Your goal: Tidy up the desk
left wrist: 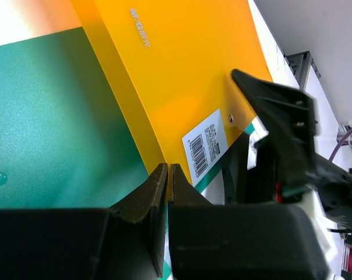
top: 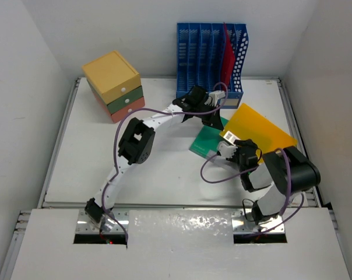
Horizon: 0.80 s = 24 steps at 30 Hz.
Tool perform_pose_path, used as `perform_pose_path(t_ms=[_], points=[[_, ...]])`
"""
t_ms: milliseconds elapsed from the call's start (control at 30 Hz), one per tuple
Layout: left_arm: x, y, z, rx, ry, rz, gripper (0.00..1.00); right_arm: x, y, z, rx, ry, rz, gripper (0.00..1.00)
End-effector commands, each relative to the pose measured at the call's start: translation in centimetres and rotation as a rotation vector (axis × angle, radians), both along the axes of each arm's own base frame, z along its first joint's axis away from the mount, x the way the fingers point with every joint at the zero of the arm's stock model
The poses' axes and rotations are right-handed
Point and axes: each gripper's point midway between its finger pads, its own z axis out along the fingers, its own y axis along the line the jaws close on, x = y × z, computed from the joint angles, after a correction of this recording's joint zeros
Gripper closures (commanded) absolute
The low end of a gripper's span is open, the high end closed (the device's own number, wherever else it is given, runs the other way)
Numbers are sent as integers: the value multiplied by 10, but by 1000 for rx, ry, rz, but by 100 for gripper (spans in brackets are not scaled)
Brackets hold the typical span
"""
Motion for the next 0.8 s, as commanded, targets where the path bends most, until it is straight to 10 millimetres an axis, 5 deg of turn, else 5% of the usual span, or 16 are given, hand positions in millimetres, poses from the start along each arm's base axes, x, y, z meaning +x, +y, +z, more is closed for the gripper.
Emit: perform_pose_path(t_ms=[0,233,367,400,467,567,633,767], points=[[-1,-2,46,-59,-92,-29,100,8,-14,13,-22,-78,-98,44],[-3,2,41,-15,-134,-44,100,3,-17,22,-11,-137,-143,100],[-4,7,42,35,-182,-45,87,-4,-11,24,-7,-132,-135,100],[-4,10,43,56,-191,-37,72,-5,-8,22,-5,-121,-128,100],[-3,15,45,80,-223,-40,58,-10,-7,18,13,-85,-134,100],[1,28,50,146,-274,-18,18,-17,-2,7,58,-4,-129,100],[3,40,58,194,-322,1,3,-25,5,-10,90,112,-115,100],[7,59,86,244,-405,53,0,-27,16,3,134,105,-81,100]])
